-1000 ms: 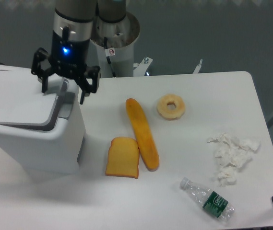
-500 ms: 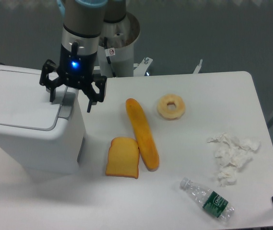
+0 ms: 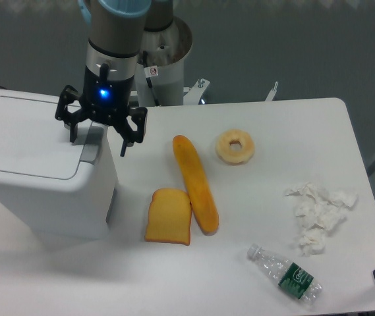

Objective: Close the trash can

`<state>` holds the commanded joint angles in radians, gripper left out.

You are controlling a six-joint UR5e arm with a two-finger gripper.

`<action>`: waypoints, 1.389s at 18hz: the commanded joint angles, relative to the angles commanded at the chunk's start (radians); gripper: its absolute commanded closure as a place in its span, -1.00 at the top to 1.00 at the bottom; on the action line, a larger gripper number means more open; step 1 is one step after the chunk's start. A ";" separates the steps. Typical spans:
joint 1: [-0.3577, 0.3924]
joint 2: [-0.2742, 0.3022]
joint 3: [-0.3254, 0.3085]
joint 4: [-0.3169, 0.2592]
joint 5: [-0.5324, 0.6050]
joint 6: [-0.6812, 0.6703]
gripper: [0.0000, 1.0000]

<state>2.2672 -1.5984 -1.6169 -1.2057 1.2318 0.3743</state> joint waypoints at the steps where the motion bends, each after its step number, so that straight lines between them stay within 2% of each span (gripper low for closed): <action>1: 0.000 -0.001 0.026 -0.003 0.000 -0.003 1.00; 2: -0.002 -0.008 0.063 -0.012 0.003 -0.005 1.00; 4: 0.008 -0.018 0.112 -0.072 0.027 -0.009 1.00; 6: 0.049 -0.012 0.115 -0.084 0.055 0.004 1.00; 12: 0.299 -0.029 0.111 -0.075 0.084 0.249 1.00; 15: 0.382 -0.069 0.108 -0.078 0.201 0.462 1.00; 19: 0.488 -0.149 0.109 -0.069 0.219 0.653 1.00; 22: 0.547 -0.225 0.109 -0.006 0.227 0.783 1.00; 25: 0.577 -0.316 0.112 0.041 0.345 0.964 1.00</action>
<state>2.8440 -1.9141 -1.5049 -1.1644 1.5765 1.3385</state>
